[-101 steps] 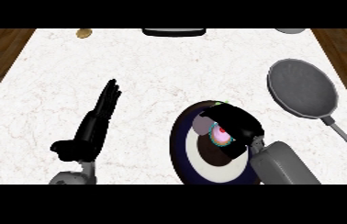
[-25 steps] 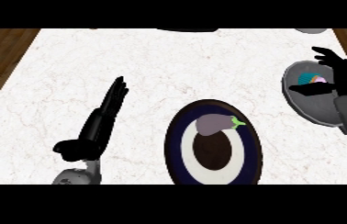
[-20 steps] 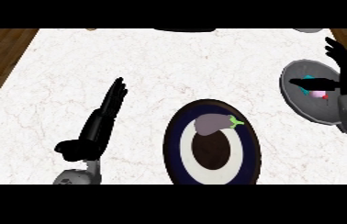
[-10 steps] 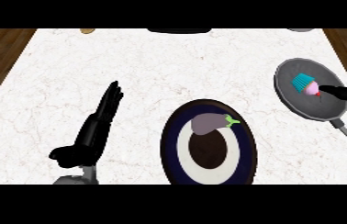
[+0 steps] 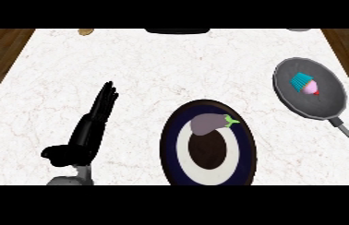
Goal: Pick the cupcake from the plate and place it in the pan
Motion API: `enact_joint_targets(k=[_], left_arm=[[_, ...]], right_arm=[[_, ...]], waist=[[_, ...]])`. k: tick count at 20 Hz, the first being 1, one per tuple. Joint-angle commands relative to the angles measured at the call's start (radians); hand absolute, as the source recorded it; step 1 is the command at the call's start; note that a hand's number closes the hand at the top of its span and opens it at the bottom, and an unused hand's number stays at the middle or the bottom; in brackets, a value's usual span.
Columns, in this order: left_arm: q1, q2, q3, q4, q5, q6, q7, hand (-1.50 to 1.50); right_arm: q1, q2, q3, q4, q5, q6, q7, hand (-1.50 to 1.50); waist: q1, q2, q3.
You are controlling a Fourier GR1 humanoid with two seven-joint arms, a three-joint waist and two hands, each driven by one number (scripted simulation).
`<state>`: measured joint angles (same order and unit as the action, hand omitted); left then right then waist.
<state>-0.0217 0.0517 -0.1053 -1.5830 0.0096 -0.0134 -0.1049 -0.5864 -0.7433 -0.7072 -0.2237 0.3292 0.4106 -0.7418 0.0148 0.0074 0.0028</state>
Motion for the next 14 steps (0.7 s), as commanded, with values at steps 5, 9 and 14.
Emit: enact_joint_targets(k=[5,9,14], left_arm=[[-0.049,-0.039,-0.018,0.044,-0.039,0.034,-0.003,0.0],[-0.04,0.006,0.03,0.005,0.01,-0.008,0.034,0.0],[0.014,-0.026,-0.032,-0.056,-0.022,0.018,0.056,0.0]], right_arm=[[0.101,-0.006,0.049,-0.044,-0.015,0.075,-0.129,-1.5],[0.15,0.025,0.081,-0.056,-0.009,0.052,-0.181,-1.5],[0.195,0.008,0.104,-0.093,-0.035,0.074,-0.185,-1.5]], waist=[[-0.007,-0.003,-0.001],[-0.007,-0.003,-0.001],[-0.009,-0.006,-0.001]])
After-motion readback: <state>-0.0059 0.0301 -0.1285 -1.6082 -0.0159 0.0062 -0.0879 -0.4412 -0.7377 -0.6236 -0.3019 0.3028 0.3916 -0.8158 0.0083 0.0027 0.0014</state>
